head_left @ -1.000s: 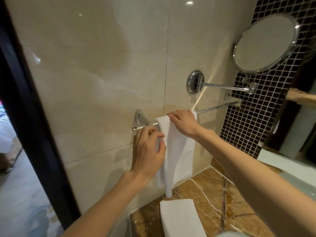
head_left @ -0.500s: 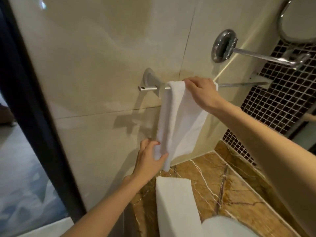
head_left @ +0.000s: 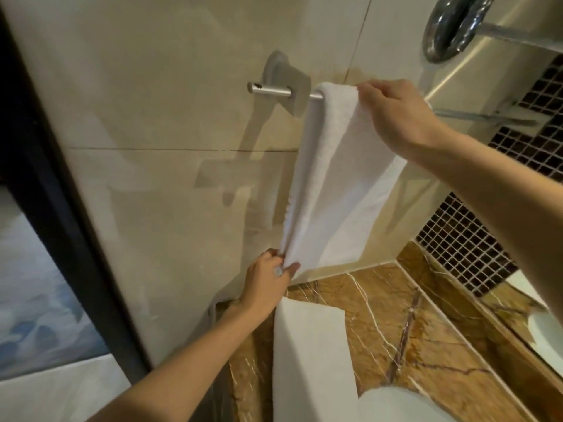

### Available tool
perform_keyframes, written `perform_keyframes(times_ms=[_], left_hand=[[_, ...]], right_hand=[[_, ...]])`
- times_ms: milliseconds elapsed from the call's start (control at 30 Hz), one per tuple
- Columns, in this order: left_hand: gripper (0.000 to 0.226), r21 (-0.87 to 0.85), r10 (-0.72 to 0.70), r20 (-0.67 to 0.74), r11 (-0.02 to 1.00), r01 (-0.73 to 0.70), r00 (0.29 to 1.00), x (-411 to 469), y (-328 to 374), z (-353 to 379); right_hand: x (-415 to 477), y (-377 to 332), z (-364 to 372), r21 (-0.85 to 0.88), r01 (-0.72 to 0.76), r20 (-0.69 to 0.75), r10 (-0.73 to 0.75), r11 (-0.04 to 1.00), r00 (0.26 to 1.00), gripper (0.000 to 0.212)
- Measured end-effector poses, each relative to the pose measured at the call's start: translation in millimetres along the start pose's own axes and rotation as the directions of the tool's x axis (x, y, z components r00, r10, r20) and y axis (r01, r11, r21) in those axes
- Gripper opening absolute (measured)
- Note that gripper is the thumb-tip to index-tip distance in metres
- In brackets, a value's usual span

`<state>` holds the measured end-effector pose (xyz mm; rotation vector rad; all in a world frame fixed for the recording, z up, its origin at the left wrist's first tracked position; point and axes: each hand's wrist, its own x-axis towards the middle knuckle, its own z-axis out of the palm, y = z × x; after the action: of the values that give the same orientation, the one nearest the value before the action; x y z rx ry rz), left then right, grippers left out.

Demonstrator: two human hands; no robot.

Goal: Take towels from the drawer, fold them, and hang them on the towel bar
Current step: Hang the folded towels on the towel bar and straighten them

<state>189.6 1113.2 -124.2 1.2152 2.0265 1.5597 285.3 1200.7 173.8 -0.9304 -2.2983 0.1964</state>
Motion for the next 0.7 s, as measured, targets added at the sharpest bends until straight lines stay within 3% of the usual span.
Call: perform_keyframes(times_ms=[333,500,700], left_hand=[[0.016,-0.137,-0.123,-0.080,0.984,0.112,0.989,-9,-10,23],[0.031,-0.204,-0.178,-0.122,0.967,0.151,0.976,-18,-9,21],[0.010,-0.235,-0.162,-0.103,0.963,0.134,0.981,-21,-8,18]], right_hand=[[-3,2,0,0.008,0.033,-0.023,-0.033,0.999,0.999,0.039],[0,3,1,0.042,0.028,-0.014,-0.027,0.999,1.000,0.038],[4,2,-6,0.002,0.059,0.044,-0.060,0.998,0.997,0.038]])
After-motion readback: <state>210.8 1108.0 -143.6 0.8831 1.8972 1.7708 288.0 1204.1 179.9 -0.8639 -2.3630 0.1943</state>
